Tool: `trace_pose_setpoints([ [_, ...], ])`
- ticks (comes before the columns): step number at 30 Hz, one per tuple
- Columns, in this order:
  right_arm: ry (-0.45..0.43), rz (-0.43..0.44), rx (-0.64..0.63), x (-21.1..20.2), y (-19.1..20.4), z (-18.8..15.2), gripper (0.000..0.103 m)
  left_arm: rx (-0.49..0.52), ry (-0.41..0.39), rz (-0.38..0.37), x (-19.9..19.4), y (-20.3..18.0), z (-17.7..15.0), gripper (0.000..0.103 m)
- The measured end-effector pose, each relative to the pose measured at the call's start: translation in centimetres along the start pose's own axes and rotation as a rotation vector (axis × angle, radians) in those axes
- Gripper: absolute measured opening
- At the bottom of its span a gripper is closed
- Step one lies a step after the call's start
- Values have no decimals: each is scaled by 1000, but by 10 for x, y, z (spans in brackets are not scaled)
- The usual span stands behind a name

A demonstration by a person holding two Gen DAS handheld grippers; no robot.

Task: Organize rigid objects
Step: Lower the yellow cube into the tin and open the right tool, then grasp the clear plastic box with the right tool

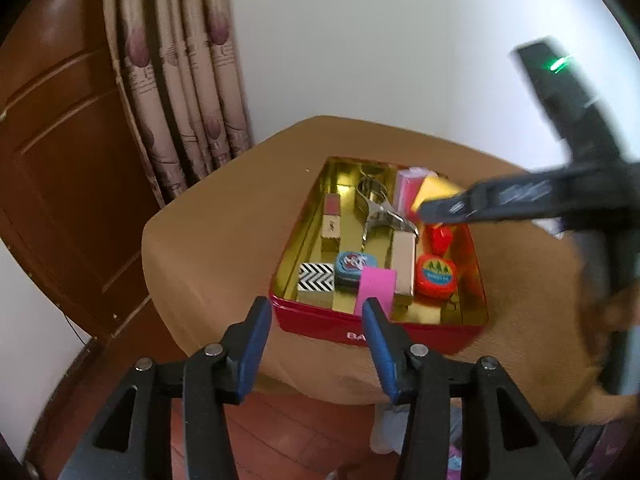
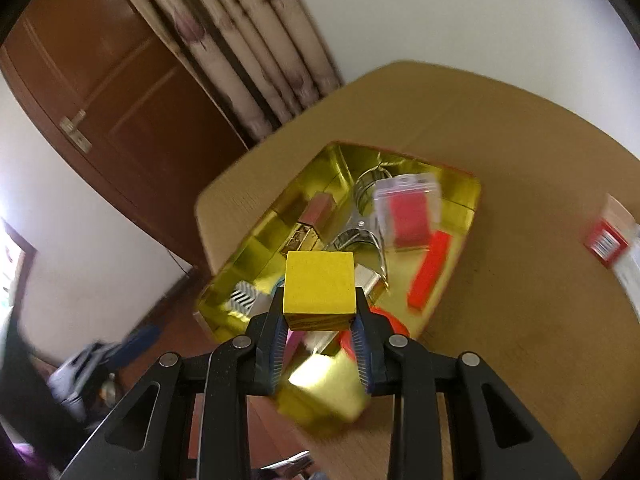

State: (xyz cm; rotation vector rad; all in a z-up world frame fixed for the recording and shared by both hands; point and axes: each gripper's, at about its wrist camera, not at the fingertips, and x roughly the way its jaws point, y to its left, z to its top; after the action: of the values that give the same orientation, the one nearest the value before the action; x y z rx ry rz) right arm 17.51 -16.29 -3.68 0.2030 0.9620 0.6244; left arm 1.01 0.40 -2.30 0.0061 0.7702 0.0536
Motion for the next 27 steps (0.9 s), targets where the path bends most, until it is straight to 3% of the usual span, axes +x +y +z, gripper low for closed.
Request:
trace_pose_setpoints([
  [7,50,-25,25,47,1,11,28,-48,60,-47,13,12,1,53],
  [12,18,-14,46,39,-2,13,38,-50,98,-52,21,12,0,53],
  [17,-146,-11,67,-13,-17,-5,44,-40,94,-39,20,9,-1,53],
  [20,-238,-182,53,-56,-48,-43,64,-22,77,-47,15,4,-2,53],
  [22,-267,-332,45,-81,-77,-75,69,7,66,-62,12,-4,-3,53],
  [24,-227,-522,35,-99,-115,-106,69,38,59,-78,9,-12,-3,53],
  [27,-168,-708,60,-124,-171,-151,69,99,55,-124,5,-29,-5,53],
])
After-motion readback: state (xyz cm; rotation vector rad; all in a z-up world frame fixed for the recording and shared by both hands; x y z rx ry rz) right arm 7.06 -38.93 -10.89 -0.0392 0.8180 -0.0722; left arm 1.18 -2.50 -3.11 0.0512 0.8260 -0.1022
